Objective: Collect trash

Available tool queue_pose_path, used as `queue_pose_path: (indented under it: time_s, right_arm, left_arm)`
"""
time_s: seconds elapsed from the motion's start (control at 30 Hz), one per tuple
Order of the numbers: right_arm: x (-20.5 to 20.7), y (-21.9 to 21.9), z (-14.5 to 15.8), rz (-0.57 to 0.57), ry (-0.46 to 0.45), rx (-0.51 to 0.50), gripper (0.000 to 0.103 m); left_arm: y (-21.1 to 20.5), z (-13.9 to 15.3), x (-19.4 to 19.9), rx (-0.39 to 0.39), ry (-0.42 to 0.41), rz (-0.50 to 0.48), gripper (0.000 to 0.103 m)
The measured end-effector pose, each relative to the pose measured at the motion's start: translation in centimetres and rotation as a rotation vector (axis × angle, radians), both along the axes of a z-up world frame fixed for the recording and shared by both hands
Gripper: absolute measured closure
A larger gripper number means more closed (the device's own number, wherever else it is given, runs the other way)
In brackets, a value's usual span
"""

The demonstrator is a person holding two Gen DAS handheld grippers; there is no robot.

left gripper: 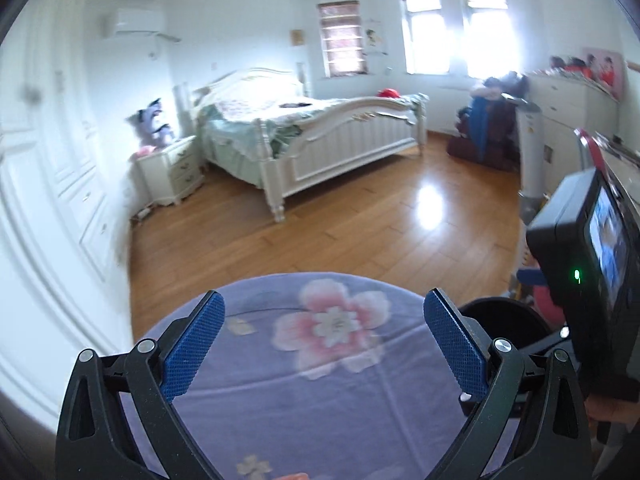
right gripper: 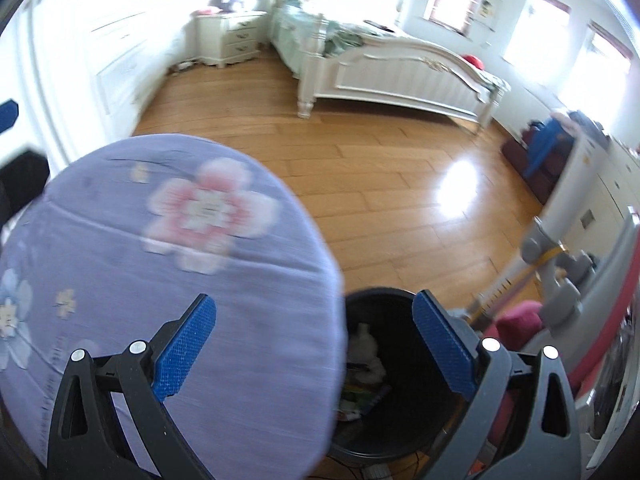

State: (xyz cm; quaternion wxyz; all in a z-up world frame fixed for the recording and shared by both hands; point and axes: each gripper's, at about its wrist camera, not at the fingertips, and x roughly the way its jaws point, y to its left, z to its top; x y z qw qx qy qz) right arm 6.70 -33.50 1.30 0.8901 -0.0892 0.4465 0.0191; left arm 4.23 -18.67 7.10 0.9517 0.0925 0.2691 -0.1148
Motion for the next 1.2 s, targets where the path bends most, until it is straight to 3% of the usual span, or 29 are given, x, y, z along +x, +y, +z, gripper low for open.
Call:
queue_pose_path:
  time_s: [0.13,0.37,0.53,0.67,0.93,1.07,1.2]
  right_arm:
    - [0.3,5.3,1.2,0.061,-0.029,0.001,0.005]
    - [-0.4,12.7,7.2,0.111,-0.240,0.083,0.005]
    - [-1.1,15.2,13.2,0.113,-0.397,0.175,0.005]
    - [-1.6,16.9,16.1,0.124,-0.461,0.151,0.005]
    - [-1.9,17.8,17.1,0.132,-0.475,0.159,0.005]
    - [-2.1,17.9,17.0,0.143,-0.472,0.144,0.005]
    - [-2.4,18.0,16.8,0.147,-0.467,0.135,0.005]
  left_arm:
    - [5.9,1.7,-0.6,-0.032,-0.045,0.104,0.005]
    - [14.3,6.0,-2.2,-0.006,-0.168,0.282,0.005]
    - [17.8,8.6,-2.8,-0.024,-0.204,0.371,0.005]
    - [19.9,10.7,-3.7,-0.043,-0.250,0.429,0.005]
    - [21.1,12.1,-4.1,-0.066,-0.259,0.463,0.005]
    - [20.4,12.4,-5.1,-0.015,-0.329,0.544,0.005]
    - [20.2,12.9,-5.5,-0.053,-0.314,0.518,0.005]
